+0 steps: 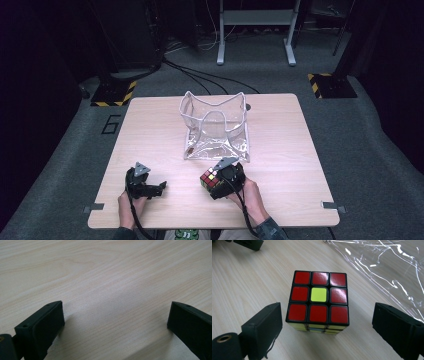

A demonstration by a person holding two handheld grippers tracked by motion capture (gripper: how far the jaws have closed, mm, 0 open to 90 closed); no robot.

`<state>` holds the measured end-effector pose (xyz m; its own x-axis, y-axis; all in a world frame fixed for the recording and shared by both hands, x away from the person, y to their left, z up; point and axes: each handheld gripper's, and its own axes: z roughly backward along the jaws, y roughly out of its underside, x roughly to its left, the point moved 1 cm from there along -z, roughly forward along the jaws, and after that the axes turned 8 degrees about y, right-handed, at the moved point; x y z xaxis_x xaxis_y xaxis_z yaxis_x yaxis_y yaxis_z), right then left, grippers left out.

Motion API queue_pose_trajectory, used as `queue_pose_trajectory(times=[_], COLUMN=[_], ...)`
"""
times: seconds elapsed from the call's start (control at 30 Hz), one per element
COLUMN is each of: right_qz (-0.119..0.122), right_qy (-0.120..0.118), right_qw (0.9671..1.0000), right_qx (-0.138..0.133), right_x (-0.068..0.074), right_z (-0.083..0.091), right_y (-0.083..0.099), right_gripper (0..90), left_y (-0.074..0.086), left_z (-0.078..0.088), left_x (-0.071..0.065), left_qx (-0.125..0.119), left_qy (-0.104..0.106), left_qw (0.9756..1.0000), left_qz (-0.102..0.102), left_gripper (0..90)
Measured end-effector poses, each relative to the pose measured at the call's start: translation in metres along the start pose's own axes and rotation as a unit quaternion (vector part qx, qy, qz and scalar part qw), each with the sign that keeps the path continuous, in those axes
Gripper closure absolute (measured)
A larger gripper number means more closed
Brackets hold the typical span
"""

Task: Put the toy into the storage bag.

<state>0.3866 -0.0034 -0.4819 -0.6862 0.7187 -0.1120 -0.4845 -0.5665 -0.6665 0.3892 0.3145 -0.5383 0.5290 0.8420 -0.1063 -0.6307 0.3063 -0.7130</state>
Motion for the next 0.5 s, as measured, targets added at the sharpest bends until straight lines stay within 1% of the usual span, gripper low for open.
queue_pose_trajectory(times=[0.1,0.17,0.2,0.23,0.3,0.33,0.43,0.5], right_qz=[0.001,0.006,0.005,0.009,0.006,0.004,0.002,0.008], right_qy=[-0.008,-0.009,-0.01,-0.011,-0.013,-0.017,-0.027,-0.028], right_qw=[1.0,0.9999,0.9999,0.9998,0.9998,0.9996,0.9995,0.9994], right_qx=[0.004,0.005,0.008,0.011,0.017,0.021,0.018,0.019], right_x=[0.002,0.003,0.004,0.004,0.004,0.003,0.004,0.004], right_z=[-0.006,-0.01,-0.012,-0.014,-0.018,-0.019,-0.021,-0.024], right_y=[-0.003,-0.003,-0.003,-0.003,-0.003,-0.003,-0.004,-0.005], right_gripper=[7.9,4.0,3.3,2.4,0.2,0.0,0.0,0.0], left_y=[0.0,0.0,0.0,0.0,0.0,0.0,0.0,0.0], left_z=[0.0,0.0,0.0,0.0,0.0,0.0,0.0,0.0], left_x=[0.0,0.0,0.0,0.0,0.0,0.0,0.0,0.0], left_qx=[0.0,0.0,0.0,0.0,0.0,0.0,0.0,0.0], left_qy=[0.0,0.0,0.0,0.0,0.0,0.0,0.0,0.0], left_qw=[1.0,1.0,1.0,1.0,1.0,1.0,1.0,1.0], left_qz=[0.0,0.0,0.0,0.0,0.0,0.0,0.0,0.0], left_gripper=[0.8,0.8,0.8,0.9,0.9,0.9,0.9,0.8])
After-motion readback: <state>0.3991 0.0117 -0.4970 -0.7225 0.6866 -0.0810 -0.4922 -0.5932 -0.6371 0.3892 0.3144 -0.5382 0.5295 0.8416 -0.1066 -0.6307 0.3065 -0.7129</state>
